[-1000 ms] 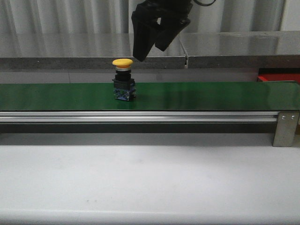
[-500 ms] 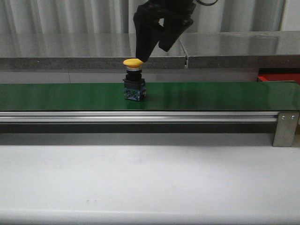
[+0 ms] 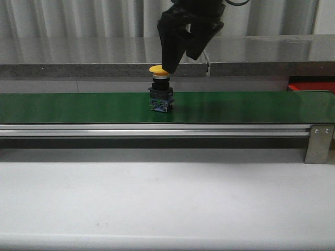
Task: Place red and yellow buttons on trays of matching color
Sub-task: 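Move the right gripper down over the yellow button on the belt, then grasp the yellow button with the right gripper and lift it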
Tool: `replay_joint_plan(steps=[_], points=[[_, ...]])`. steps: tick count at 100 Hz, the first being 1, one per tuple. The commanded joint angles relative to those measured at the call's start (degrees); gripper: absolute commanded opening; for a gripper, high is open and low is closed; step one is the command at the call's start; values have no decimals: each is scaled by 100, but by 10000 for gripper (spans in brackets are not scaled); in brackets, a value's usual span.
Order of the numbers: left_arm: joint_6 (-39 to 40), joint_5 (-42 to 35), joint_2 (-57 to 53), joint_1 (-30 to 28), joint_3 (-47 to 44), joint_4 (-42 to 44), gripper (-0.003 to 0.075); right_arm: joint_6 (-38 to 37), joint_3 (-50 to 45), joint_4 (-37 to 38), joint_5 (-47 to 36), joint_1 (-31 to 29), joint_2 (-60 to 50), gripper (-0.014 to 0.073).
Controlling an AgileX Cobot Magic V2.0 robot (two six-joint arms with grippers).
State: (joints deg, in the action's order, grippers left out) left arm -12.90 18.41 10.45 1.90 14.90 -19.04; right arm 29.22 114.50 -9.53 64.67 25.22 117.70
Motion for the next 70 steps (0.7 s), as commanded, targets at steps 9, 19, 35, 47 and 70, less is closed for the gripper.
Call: replay_joint_plan(steps=[9,19,35,47,70], points=[[20,-464,46,52,156,-71,-20,-9,171,120,-96,-8,-369,605],[20,-464,46,52,156,-71,-20,-9,171,132,-96,-8,-369,605],[20,-464,46,52,156,-71,-20,-9,171,138,-15,-8,-369,605],[20,-464,46,52,156,-71,-20,-9,171,138,89,-8,-369,605],[20,-464,46,52,156,-71,-20,-9,171,151,266,-76,-369,605]])
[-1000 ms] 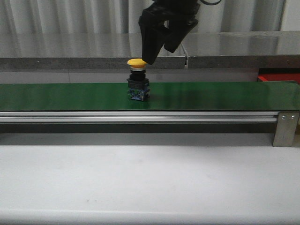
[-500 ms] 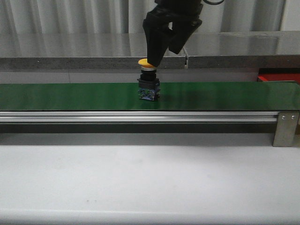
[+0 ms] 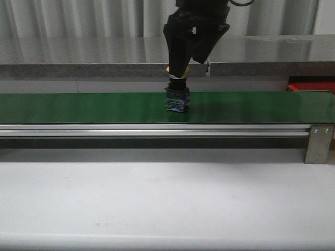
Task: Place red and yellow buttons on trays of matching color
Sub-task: 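Grasp the yellow button with the right gripper and lift it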
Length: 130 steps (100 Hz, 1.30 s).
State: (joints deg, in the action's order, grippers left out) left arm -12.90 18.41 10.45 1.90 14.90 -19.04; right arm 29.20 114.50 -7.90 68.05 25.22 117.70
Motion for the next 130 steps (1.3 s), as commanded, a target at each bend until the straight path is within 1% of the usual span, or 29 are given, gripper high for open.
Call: replay_joint_plan(steps=[1,67,85,106,116,130], points=[[20,-464,46,52,156,-71,-20,-6,171,-12,-66,-76,-369,605],[20,-464,46,52,156,-71,-20,25,167,-15,1,-440,-369,605],[20,-464,46,52,156,-71,-20,148,160,-141,1,-586,-369,605],[20,-464,46,52,156,-71,-20,322,153,-228,1,-607,-364,605],[20,-464,46,52,156,-71,-20,498,58,-245,1,-607,-364,605],[20,-464,46,52,156,-71,-20,502,-129,-245,-105,-678,-364,605]])
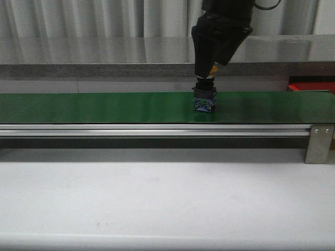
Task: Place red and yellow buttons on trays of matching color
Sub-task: 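Grasp the yellow button with the right gripper and lift it, then lower the yellow button into the yellow tray and open the right gripper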
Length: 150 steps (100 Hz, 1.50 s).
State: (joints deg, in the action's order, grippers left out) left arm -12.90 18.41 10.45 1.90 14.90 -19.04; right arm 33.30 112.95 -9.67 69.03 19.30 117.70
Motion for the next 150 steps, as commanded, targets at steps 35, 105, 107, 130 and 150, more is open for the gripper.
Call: replay_joint_plan(steps=[35,105,107,130,150], points=[[20,-464,46,52,156,-71,-20,118,-83,-112,-515,-378,-358,530],[20,-464,46,52,156,-71,-20,259,-77,-332,-214,-414,-432,70],[20,-464,46,52,156,-71,-20,247,-77,-300,-192,-415,-459,70],[20,-464,46,52,156,-71,-20,-44,-77,-124,170,-800,-994,70],[20,-464,46,52,156,-71,-20,-289,-204,-124,409,-1658,-1508,70]])
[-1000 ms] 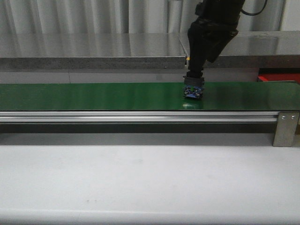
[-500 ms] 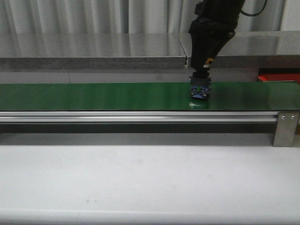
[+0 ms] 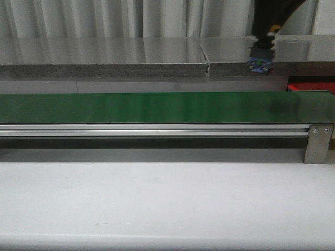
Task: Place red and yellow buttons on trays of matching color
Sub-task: 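Lower the yellow button into the yellow tray and open the right gripper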
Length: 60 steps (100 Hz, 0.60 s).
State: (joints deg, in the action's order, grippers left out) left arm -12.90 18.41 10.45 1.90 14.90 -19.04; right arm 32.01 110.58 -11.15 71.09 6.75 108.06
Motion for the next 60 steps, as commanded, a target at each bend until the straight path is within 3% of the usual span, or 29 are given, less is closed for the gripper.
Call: replay_joint_plan(steps=[1,31,44,60], points=[[20,-464,46,52,156,-71,-20,-166,14,19,204,-483,-577,70],[20,-464,46,52,156,-71,-20,-291,-1161,-246,-152,-2161,-1021,70],[20,-464,46,52,156,-71,-20,-738,-1836,-276,-872,-2769,-1001,70],[20,-464,46,52,156,-71,-20,-745,-2687,-285,-1997,-3115,-991,70]])
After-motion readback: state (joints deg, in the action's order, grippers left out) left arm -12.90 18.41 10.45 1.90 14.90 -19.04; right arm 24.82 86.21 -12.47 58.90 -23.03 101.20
